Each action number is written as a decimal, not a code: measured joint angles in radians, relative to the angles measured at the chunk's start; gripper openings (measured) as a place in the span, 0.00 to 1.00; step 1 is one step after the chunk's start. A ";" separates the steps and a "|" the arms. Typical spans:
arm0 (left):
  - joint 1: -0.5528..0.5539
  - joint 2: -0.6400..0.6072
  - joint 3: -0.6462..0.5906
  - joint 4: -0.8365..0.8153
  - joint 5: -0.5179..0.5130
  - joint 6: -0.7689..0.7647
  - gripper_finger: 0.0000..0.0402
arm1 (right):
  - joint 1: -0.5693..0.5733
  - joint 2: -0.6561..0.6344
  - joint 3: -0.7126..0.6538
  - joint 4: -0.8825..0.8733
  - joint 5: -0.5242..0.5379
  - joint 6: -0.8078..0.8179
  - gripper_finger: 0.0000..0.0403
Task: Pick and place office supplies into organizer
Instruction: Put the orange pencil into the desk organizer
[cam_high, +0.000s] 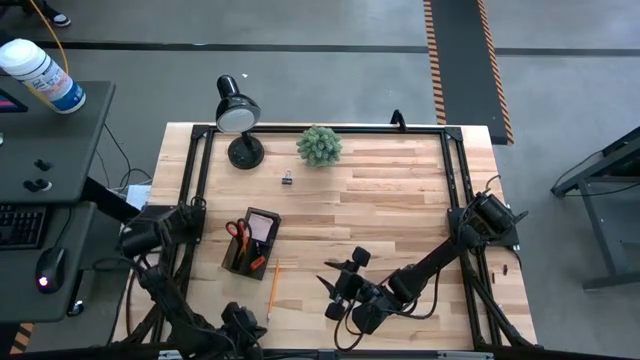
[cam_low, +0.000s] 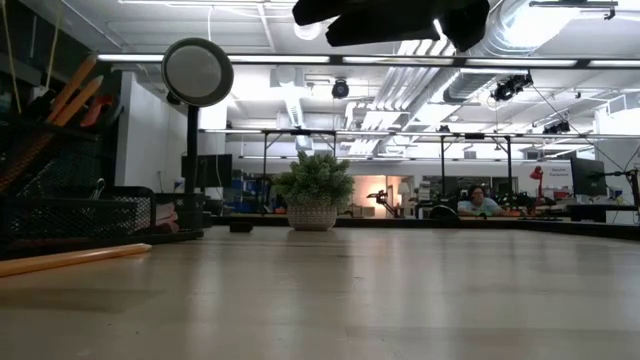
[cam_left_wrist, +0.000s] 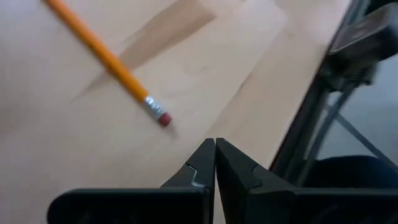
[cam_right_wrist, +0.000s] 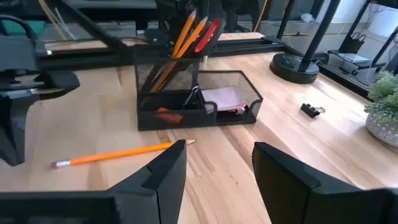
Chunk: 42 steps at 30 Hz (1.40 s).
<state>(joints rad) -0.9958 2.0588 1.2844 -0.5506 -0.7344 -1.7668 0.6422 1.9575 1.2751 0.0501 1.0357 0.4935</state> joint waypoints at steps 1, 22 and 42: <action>0.000 0.015 0.012 -0.011 0.004 -0.021 0.00 | 0.000 0.000 0.000 -0.005 -0.008 0.000 0.43; 0.001 0.197 0.286 -0.425 0.028 -0.282 0.00 | 0.000 0.000 0.000 -0.023 -0.046 -0.030 0.41; 0.001 0.220 0.337 -0.484 -0.024 -0.326 0.00 | 0.000 0.000 0.000 -0.040 -0.043 -0.023 0.42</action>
<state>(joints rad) -0.9947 2.2793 1.6218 -1.0344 -0.7588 -2.0926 0.6422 1.9575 1.2751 0.0097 0.9929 0.4706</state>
